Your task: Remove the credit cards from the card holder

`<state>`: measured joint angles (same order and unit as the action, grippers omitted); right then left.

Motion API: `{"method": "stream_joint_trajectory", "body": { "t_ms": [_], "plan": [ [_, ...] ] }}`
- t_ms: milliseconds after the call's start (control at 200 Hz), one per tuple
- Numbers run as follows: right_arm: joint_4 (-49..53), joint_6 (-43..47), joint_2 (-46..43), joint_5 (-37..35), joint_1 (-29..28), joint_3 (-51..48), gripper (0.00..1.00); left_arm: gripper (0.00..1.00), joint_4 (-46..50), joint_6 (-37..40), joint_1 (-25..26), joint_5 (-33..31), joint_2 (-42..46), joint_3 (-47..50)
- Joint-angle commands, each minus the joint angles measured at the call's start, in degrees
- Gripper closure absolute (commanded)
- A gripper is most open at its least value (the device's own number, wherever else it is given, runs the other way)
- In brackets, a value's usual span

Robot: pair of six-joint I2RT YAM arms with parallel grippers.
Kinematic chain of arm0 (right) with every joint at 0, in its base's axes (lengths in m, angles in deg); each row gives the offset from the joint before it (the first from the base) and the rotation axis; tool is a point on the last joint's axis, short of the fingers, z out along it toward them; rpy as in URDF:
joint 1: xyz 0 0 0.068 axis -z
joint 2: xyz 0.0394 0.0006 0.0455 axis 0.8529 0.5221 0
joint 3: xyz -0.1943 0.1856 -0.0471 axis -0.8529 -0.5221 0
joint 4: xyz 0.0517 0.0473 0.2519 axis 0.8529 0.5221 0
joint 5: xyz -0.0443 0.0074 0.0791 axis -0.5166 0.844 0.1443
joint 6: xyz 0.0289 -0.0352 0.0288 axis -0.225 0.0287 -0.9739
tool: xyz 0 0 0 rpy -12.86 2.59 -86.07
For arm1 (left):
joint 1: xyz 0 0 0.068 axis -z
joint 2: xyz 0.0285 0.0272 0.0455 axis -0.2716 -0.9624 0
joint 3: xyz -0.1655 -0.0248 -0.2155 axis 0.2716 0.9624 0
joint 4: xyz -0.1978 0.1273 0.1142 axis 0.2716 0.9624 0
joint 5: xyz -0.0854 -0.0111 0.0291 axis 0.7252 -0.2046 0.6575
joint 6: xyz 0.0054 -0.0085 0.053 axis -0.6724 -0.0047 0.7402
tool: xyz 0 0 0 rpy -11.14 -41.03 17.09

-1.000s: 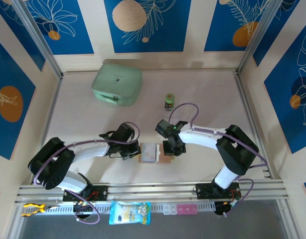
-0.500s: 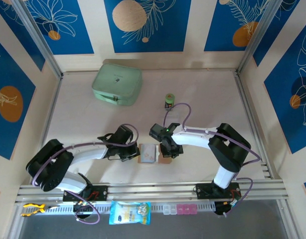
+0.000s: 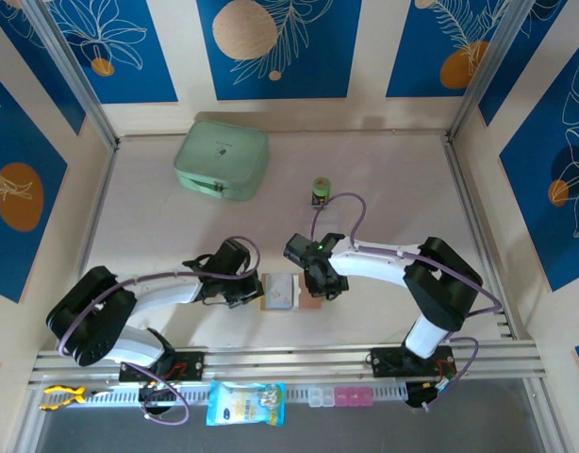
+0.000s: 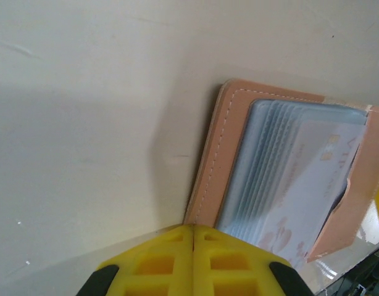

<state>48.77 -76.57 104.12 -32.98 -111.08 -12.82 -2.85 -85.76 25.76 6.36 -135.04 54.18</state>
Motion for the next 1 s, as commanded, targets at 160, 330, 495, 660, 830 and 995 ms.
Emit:
{"method": "stream_joint_trajectory", "body": {
  "t_ms": [160, 330, 495, 660, 830, 995],
  "plan": [
    [5.2, -1.13, -6.14, -1.42, -0.43, 2.54, 0.72, 0.99, 2.24, -0.9, 0.07, 0.58, 0.88, 1.21],
    [7.85, -0.52, -8.34, -0.84, -0.66, 6.24, 0.71, 0.99, 2.1, -1.16, 0.09, 0.78, 1.05, 1.1],
    [6.59, 0.21, -8.98, 3.37, -1.43, 9.87, 0.72, 0.99, 2.02, -1.33, 0.22, 0.78, 0.8, 1.17],
    [0.04, 0.28, -6.52, 14.03, -1.76, 10.7, 0.76, 0.99, 2.01, -1.39, 0.3, 0.77, 0.75, 1.12],
    [-0.61, -0.2, -0.77, 17.07, -3.5, 12.65, 0.75, 1.0, 2.01, -1.6, 0.28, 0.56, 0.62, 1.17],
    [2.35, -1.24, 4.07, 13.55, -3.7, 13.45, 0.7, 0.99, 1.98, -1.57, 0.37, 0.46, 0.55, 1.17]
  ]
}}
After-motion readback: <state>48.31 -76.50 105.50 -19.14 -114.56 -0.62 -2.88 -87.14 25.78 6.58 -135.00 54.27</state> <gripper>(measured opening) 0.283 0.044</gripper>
